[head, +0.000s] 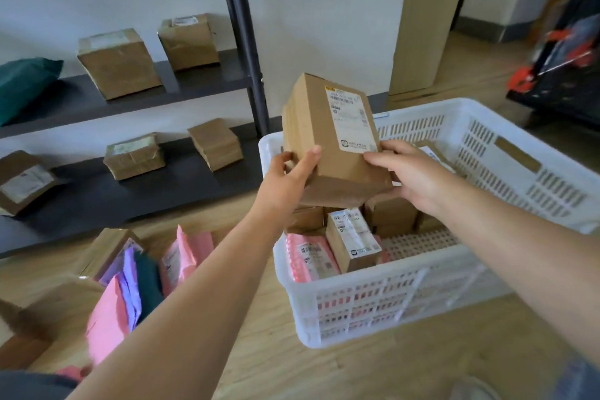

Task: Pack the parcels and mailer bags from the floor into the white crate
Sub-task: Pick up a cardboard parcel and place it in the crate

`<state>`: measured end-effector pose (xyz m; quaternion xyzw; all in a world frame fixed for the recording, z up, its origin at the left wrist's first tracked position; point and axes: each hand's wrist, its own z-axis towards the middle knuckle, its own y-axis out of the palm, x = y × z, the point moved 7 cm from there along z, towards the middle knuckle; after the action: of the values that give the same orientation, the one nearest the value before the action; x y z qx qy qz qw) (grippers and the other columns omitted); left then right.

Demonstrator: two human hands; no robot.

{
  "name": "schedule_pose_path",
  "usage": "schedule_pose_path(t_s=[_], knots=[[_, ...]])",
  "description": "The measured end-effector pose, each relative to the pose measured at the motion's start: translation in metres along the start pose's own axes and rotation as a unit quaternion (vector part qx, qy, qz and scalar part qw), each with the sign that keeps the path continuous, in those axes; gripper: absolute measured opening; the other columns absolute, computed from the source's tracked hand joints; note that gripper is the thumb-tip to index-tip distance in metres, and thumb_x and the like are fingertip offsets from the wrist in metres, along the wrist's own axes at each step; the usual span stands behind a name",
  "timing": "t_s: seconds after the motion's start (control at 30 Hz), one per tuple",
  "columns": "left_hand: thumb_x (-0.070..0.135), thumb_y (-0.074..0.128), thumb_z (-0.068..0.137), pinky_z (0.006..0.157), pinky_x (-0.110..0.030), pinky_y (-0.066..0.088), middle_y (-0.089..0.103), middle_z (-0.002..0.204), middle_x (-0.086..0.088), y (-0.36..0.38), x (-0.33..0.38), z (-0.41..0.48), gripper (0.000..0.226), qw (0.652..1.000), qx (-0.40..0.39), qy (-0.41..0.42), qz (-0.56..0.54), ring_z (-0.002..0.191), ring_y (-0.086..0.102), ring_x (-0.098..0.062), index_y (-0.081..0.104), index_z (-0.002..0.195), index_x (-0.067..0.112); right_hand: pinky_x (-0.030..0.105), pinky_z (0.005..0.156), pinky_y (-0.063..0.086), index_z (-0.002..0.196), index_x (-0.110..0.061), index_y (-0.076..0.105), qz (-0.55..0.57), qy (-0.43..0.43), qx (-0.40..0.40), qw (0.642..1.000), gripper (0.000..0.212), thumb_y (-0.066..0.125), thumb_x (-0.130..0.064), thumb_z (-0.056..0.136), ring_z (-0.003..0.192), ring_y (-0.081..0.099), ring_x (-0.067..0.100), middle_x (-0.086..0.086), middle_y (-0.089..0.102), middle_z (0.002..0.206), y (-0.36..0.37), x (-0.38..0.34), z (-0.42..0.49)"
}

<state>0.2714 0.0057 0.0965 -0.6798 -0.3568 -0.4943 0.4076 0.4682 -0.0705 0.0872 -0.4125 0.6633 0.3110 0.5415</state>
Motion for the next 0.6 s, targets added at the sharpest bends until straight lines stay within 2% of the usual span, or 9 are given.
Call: schedule_pose_path(t_s=[0.17,0.27,0.33,0.4,0.43,0.53,0.6], knots=[[0.075,0.06,0.07,0.099,-0.037,0.048,0.06,0.123,0.005,0.05,-0.017,0.028,0.072,0.998,-0.036,-0.026,0.036,0.107,0.06,-0.016,0.054,0.125,0.028,0.045,0.09,0.055,0.121,-0.027,0.059,-0.032,0.027,0.034,0.999,0.032,0.066,-0.021,0.09,0.099,0.066,0.016,-0.008,0.068,0.111,-0.038,0.009,0.023],[0.067,0.058,0.079,0.088,-0.032,0.049,0.062,0.114,0.007,0.083,-0.024,0.043,0.053,0.995,-0.07,-0.048,0.045,0.095,0.06,-0.01,0.055,0.117,0.031,0.043,0.09,0.054,0.12,-0.023,0.059,-0.049,0.05,0.069,0.995,0.031,0.066,-0.022,0.09,0.097,0.067,0.017,-0.005,0.07,0.11,-0.064,0.02,0.04],[0.062,0.056,0.085,0.085,-0.029,0.044,0.059,0.109,0.009,0.103,-0.029,0.051,0.049,0.993,-0.086,-0.064,0.051,0.091,0.058,-0.008,0.052,0.122,0.03,0.043,0.092,0.052,0.116,-0.024,0.061,-0.056,0.062,0.086,0.993,0.027,0.066,-0.023,0.089,0.097,0.067,0.019,-0.004,0.071,0.108,-0.078,0.029,0.051],[0.062,0.056,0.084,0.095,-0.033,0.046,0.057,0.122,0.006,0.124,-0.035,0.06,0.06,0.99,-0.099,-0.08,0.066,0.105,0.057,-0.016,0.047,0.133,0.028,0.042,0.097,0.046,0.111,-0.027,0.064,-0.072,0.065,0.101,0.99,0.022,0.065,-0.025,0.089,0.102,0.065,0.019,-0.007,0.07,0.109,-0.091,0.035,0.06],[0.061,0.057,0.084,0.098,-0.037,0.047,0.056,0.127,0.003,0.131,-0.038,0.063,0.06,0.988,-0.101,-0.091,0.074,0.11,0.057,-0.019,0.046,0.132,0.027,0.04,0.097,0.043,0.111,-0.028,0.065,-0.077,0.063,0.11,0.989,0.022,0.065,-0.026,0.089,0.105,0.064,0.019,-0.008,0.07,0.11,-0.097,0.037,0.064],[0.059,0.057,0.085,0.098,-0.04,0.049,0.058,0.116,0.006,0.154,-0.049,0.082,0.036,0.985,-0.113,-0.101,0.086,0.104,0.058,-0.018,0.046,0.103,0.031,0.033,0.088,0.039,0.111,-0.025,0.066,-0.081,0.06,0.134,0.986,0.022,0.063,-0.024,0.09,0.096,0.064,0.013,-0.008,0.07,0.106,-0.111,0.044,0.077],[0.063,0.057,0.081,0.096,-0.042,0.05,0.061,0.115,0.006,0.165,-0.053,0.091,0.041,0.983,-0.125,-0.098,0.09,0.103,0.06,-0.018,0.05,0.103,0.029,0.031,0.086,0.037,0.119,-0.022,0.062,-0.08,0.057,0.151,0.984,0.027,0.062,-0.021,0.092,0.082,0.058,0.006,-0.01,0.064,0.099,-0.119,0.05,0.084]])
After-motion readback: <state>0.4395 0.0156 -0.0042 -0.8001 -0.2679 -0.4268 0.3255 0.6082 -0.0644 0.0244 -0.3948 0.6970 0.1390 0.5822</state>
